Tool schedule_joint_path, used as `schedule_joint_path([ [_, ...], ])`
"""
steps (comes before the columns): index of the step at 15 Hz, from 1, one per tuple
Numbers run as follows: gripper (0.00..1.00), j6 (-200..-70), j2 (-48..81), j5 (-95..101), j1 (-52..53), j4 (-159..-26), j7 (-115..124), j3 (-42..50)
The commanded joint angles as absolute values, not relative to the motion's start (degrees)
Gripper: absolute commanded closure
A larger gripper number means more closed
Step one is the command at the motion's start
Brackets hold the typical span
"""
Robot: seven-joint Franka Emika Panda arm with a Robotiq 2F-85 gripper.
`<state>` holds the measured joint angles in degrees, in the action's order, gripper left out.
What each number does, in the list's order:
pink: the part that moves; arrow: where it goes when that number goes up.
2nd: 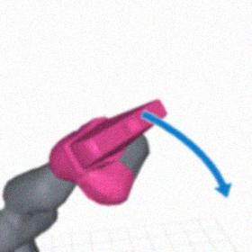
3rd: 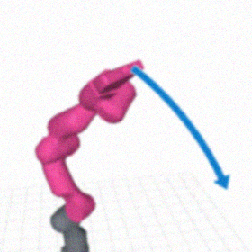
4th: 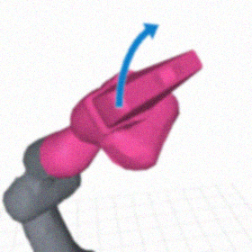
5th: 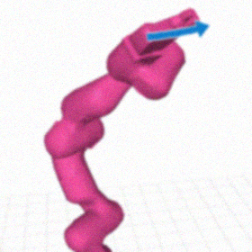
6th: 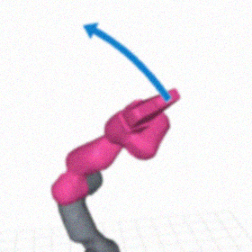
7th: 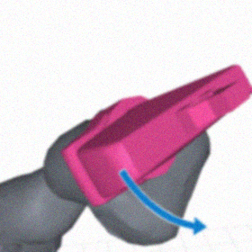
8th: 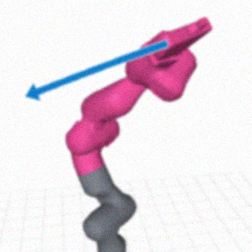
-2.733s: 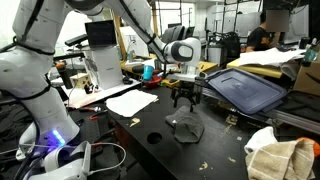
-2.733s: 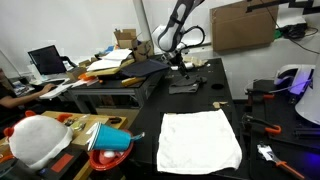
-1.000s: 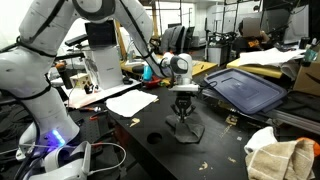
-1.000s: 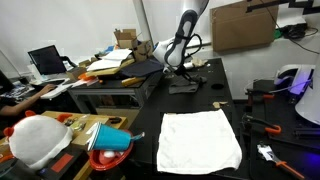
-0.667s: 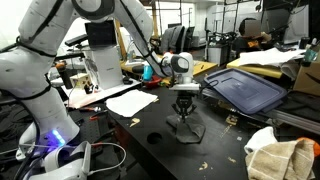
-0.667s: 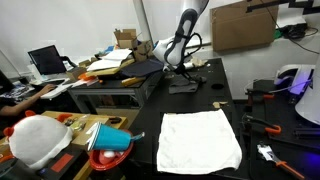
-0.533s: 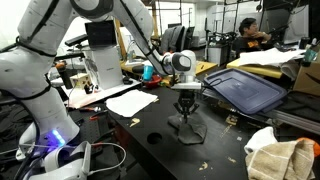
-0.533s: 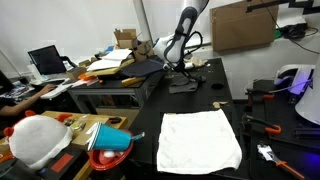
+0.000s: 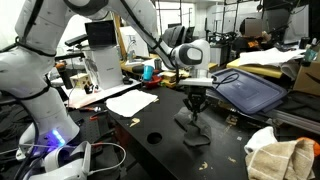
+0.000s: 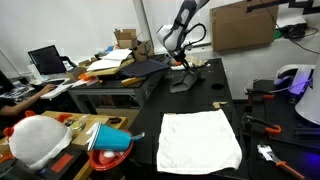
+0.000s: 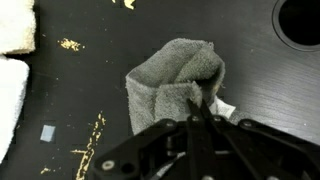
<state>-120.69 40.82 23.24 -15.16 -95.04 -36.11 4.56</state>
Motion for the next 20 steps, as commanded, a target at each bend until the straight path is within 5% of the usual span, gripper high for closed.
schedule_joint_path([
  [1, 0.99, -118.96, 39.90, 21.51, -14.79, -95.24, -39.09, 3.96],
  [20, 0.99, -118.16, 38.38, 21.71, -9.47, -104.59, -48.69, -0.50],
])
